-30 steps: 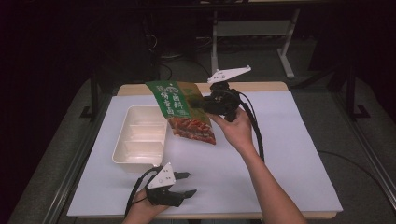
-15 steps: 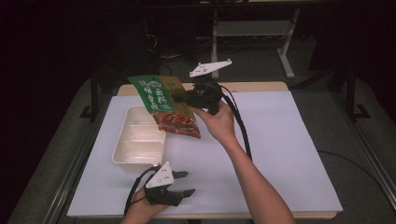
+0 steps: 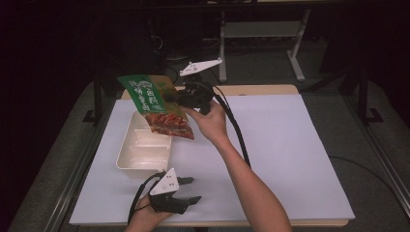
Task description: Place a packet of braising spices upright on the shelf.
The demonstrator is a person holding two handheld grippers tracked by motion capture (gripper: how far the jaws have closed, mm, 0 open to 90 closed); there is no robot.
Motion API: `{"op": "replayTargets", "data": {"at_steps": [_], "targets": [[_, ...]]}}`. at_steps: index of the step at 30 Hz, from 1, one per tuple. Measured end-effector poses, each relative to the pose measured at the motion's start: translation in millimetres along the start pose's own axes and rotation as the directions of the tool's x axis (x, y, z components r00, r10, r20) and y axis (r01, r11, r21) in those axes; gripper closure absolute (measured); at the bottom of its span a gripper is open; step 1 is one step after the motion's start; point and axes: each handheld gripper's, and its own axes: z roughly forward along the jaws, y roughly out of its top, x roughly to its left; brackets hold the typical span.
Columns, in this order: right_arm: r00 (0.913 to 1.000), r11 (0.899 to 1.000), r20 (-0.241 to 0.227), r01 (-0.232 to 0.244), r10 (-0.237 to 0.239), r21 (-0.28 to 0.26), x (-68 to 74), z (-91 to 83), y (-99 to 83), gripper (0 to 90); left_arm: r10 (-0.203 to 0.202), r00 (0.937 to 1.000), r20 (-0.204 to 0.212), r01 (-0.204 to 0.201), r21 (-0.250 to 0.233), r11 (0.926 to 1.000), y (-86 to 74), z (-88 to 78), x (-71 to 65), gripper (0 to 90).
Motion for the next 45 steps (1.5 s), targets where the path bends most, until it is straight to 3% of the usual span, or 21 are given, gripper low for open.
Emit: {"op": "replayTargets", "data": {"at_steps": [13,22,30,45], "targets": [[0.9990,1.000,-0.040,-0.018,0.018,0.005,0.8,43.2,-5.8,90.0,0.013,0.9999,-0.002,-0.013,-0.003,0.9999,-0.8,-1.3,-0.4,35.0],[0.9988,0.999,-0.037,-0.031,0.032,0.014,-0.5,65.0,-11.4,90.0,0.016,0.9999,-0.004,-0.016,-0.001,0.9999,-0.7,-1.5,-0.1,34.5],[0.9963,0.997,-0.041,-0.074,0.075,0.014,-6.5,86.6,-21.7,90.0,0.027,0.9996,-0.003,-0.027,0.008,0.9996,-1.1,-1.0,-0.4,34.4],[0.9883,0.989,-0.029,-0.149,0.150,0.011,-17.6,99.0,-42.7,89.9,0.029,0.9996,-0.004,-0.029,0.005,0.9996,-1.1,-1.1,-0.1,34.4]]}}
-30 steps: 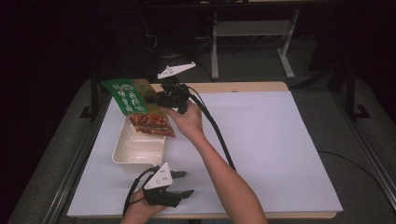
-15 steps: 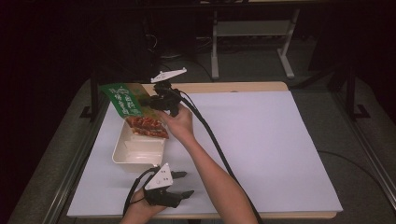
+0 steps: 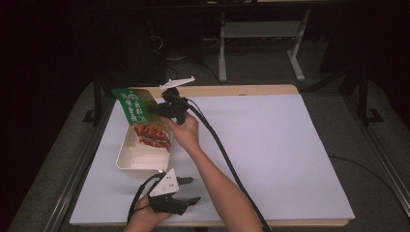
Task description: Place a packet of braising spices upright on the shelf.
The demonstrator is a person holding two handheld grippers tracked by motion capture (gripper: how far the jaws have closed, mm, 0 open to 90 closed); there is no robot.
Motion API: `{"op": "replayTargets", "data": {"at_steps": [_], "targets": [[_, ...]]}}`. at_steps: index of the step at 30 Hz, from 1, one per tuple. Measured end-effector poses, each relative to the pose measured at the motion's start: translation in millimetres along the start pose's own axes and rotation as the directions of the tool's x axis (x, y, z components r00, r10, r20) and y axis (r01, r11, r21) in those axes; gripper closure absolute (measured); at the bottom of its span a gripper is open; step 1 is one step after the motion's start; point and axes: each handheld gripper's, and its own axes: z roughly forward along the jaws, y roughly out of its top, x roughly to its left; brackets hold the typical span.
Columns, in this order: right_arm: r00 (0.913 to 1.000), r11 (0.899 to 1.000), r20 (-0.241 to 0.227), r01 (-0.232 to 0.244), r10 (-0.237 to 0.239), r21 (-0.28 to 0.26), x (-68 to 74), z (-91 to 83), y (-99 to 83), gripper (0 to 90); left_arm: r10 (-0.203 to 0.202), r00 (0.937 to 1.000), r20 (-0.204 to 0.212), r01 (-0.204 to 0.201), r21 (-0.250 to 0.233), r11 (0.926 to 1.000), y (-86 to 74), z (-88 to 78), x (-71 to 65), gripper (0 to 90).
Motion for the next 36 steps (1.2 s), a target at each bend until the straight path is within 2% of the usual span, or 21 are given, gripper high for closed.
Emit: {"op": "replayTargets", "data": {"at_steps": [13,21,26,36], "targets": [[0.9999,1.000,-0.007,0.010,-0.010,0.008,-7.1,-2.3,-12.8,89.7,-0.002,1.0000,0.000,0.002,-0.004,1.0000,0.3,0.2,-0.1,33.7],[0.9999,1.000,-0.012,0.001,-0.001,0.009,-14.3,-8.5,-20.1,89.6,0.000,1.0000,-0.002,0.000,-0.002,1.0000,0.8,1.7,-0.2,33.5],[0.9997,0.999,0.002,0.026,-0.026,0.019,-13.0,-8.7,-18.6,88.8,0.001,1.0000,-0.002,-0.001,-0.001,1.0000,1.0,2.1,-0.5,33.2],[0.9992,0.999,0.033,0.019,-0.021,0.045,-14.4,-18.7,-15.5,71.2,0.003,1.0000,-0.005,-0.003,0.004,1.0000,1.7,2.7,-0.5,32.2]]}}
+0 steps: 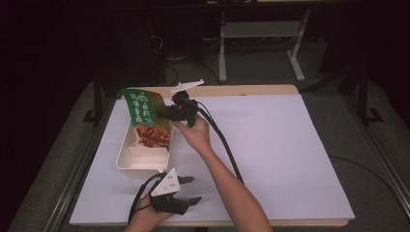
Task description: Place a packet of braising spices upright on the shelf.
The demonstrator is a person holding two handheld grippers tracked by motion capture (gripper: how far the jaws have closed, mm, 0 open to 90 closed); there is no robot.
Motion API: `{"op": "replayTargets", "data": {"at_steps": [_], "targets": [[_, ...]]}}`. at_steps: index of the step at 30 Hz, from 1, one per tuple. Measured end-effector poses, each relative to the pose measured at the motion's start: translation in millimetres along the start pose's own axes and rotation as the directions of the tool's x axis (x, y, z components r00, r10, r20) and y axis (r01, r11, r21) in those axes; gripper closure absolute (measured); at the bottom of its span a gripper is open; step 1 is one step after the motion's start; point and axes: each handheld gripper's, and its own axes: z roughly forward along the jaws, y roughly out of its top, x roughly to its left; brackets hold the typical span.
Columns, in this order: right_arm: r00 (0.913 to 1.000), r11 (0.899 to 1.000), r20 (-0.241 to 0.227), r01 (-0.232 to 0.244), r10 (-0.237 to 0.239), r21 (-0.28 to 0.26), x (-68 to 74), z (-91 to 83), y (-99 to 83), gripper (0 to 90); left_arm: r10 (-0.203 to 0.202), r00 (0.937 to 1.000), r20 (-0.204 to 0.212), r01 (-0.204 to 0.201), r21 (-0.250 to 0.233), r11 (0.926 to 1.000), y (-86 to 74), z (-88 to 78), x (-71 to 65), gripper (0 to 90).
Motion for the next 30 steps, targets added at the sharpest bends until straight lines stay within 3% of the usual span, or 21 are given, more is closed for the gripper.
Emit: {"op": "replayTargets", "data": {"at_steps": [8,30], "targets": [[0.9999,1.000,0.004,0.010,-0.011,0.020,1.7,-16.5,1.6,62.1,-0.002,1.0000,-0.004,0.002,0.002,1.0000,0.2,1.3,-0.2,31.0],[0.9996,0.999,-0.004,0.030,-0.030,0.024,2.8,-68.1,-11.3,49.7,-0.013,0.9998,-0.016,0.014,0.011,0.9998,1.1,3.3,0.4,28.7]]}}
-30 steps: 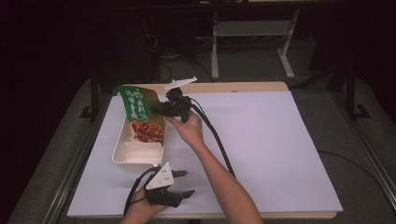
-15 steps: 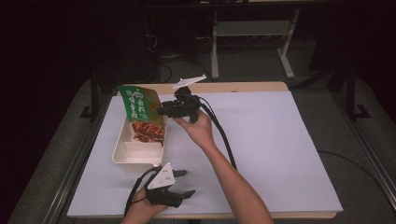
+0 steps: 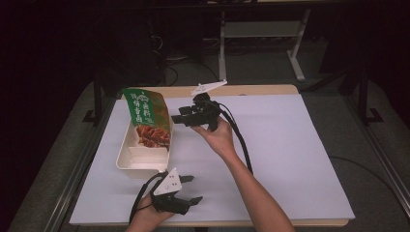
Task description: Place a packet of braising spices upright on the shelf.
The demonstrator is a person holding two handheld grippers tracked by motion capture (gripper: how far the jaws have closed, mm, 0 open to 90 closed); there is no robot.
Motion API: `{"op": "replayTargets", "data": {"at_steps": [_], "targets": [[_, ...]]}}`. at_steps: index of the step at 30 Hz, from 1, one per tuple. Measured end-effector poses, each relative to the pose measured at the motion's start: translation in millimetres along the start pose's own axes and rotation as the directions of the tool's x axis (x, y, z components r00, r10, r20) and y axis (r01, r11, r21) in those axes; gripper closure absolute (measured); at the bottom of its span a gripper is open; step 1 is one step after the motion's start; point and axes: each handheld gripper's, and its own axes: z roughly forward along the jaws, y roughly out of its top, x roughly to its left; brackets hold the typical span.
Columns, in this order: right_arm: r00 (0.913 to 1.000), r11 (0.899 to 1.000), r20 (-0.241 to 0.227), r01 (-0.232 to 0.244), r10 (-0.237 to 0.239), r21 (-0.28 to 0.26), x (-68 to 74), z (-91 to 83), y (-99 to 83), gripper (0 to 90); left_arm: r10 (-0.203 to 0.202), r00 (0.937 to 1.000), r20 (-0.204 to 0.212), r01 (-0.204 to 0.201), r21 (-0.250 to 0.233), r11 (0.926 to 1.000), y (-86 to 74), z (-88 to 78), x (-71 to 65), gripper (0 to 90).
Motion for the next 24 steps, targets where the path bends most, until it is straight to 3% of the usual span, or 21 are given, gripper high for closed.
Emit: {"op": "replayTargets", "data": {"at_steps": [24], "targets": [[0.9986,0.999,0.036,-0.040,0.040,0.011,-11.4,-58.1,-28.7,41.3,-0.017,0.9998,-0.004,0.017,0.000,0.9999,0.1,-0.1,2.2,27.1]]}}
